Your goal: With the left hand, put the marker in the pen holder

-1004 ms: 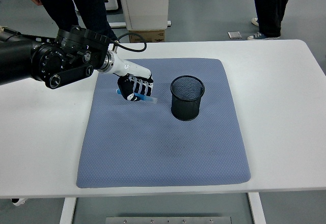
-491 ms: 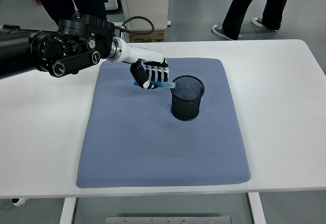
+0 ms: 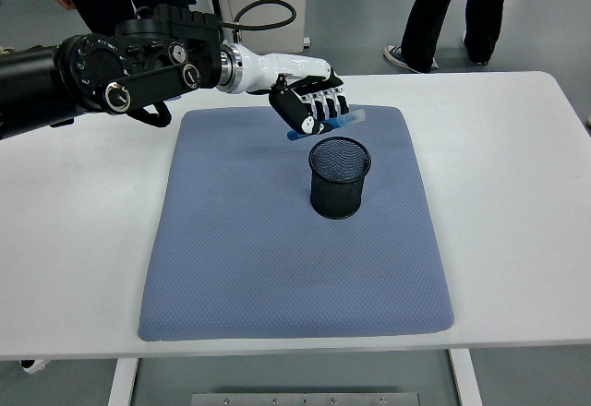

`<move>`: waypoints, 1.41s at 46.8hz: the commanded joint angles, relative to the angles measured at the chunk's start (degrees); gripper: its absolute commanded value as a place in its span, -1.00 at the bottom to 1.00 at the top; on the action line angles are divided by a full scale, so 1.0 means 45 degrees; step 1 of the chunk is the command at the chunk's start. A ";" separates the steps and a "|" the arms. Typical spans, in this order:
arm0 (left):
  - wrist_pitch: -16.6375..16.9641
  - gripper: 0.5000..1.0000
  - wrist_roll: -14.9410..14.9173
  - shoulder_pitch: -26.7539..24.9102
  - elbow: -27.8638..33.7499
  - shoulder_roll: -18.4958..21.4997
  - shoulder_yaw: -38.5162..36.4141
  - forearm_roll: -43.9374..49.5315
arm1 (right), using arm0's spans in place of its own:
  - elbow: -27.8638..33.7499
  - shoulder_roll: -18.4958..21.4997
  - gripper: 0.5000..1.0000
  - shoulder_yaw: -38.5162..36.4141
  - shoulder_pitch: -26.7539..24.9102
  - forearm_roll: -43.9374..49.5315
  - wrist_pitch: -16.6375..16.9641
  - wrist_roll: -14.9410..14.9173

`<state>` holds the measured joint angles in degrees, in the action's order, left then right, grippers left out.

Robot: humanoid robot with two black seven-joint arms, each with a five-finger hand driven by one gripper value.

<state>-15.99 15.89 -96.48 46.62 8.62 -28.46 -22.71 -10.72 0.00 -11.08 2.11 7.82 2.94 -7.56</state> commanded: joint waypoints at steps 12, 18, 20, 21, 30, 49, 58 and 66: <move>0.0293 -1.00 0.0042 0.0269 0.0031 -0.0351 0.0642 0.1627 | 0.0000 0.0000 1.00 0.0000 0.0000 -0.0001 -0.0009 0.0000; 0.0390 -1.00 0.0061 0.0601 0.0031 -0.0547 0.0778 0.2291 | 0.0000 0.0000 1.00 0.0000 0.0000 -0.0001 -0.0009 0.0000; 0.0488 -1.00 0.0062 0.0698 0.0031 -0.0586 0.0817 0.2486 | 0.0000 0.0000 1.00 0.0000 0.0000 -0.0001 -0.0009 0.0000; 0.0546 -1.00 0.0081 0.0757 0.0031 -0.0606 0.0856 0.2584 | 0.0000 0.0000 1.00 0.0000 0.0000 -0.0001 -0.0009 0.0000; 0.1073 -1.00 0.0237 0.1382 0.0011 -0.0762 0.0993 0.3092 | 0.0000 0.0000 1.00 0.0000 0.0000 -0.0001 0.0010 0.0000; 0.1133 -0.61 0.0804 0.1890 0.0031 -0.0782 0.1091 0.3991 | 0.0000 0.0000 1.00 0.0000 0.0000 -0.0001 -0.0009 0.0000; 0.1113 0.46 0.0804 0.1929 0.0050 -0.0723 0.1091 0.4479 | 0.0000 0.0000 1.00 0.0000 0.0000 -0.0001 -0.0009 0.0000; 0.1113 0.87 0.0804 0.1929 0.0050 -0.0645 0.1091 0.4557 | 0.0000 0.0000 1.00 0.0000 0.0000 -0.0001 0.0010 0.0000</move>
<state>-10.97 19.52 -87.81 46.85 5.66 -23.55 -2.37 -10.72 0.00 -11.07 2.11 7.82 2.94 -7.56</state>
